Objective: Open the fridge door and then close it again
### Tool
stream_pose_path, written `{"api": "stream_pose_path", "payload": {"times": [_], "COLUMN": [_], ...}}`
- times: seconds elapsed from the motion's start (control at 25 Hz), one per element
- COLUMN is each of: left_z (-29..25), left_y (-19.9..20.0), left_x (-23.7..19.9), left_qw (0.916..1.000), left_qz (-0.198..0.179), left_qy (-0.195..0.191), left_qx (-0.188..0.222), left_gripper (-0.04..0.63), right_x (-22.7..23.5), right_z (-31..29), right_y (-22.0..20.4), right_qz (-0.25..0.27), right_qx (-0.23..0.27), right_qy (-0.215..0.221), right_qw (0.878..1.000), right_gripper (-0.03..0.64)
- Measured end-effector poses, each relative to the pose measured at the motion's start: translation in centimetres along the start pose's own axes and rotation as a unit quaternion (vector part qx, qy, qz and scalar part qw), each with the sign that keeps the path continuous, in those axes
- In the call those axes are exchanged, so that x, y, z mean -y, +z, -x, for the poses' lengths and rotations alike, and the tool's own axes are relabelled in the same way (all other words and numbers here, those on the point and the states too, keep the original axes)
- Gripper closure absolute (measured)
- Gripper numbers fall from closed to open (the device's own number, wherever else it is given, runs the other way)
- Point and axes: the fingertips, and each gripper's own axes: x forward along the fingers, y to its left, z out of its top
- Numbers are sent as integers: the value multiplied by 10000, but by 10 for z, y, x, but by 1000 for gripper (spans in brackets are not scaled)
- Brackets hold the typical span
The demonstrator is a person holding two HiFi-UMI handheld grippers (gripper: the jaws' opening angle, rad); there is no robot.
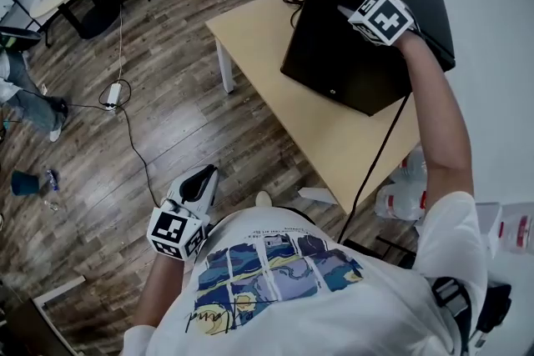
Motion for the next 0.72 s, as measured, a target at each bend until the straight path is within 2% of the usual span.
{"api": "stream_pose_path", "payload": {"times": [0.32, 0.72], "left_z": [11, 47], "left_y": [-3, -17], "left_x": [3, -7], "left_qw": [10000, 9998], "left_qz": [-12, 108], "left_qy": [-86, 179], "left_qx": [35, 43], "left_gripper": [561, 563], "right_x": [1, 2], "right_z": [-4, -2], "right_y": [-1, 0], "right_qz": [-197, -267], "right_qx": [-49, -48], "right_qy": [103, 79], "right_qw": [9997, 9996], "right_gripper": [569, 572]}}
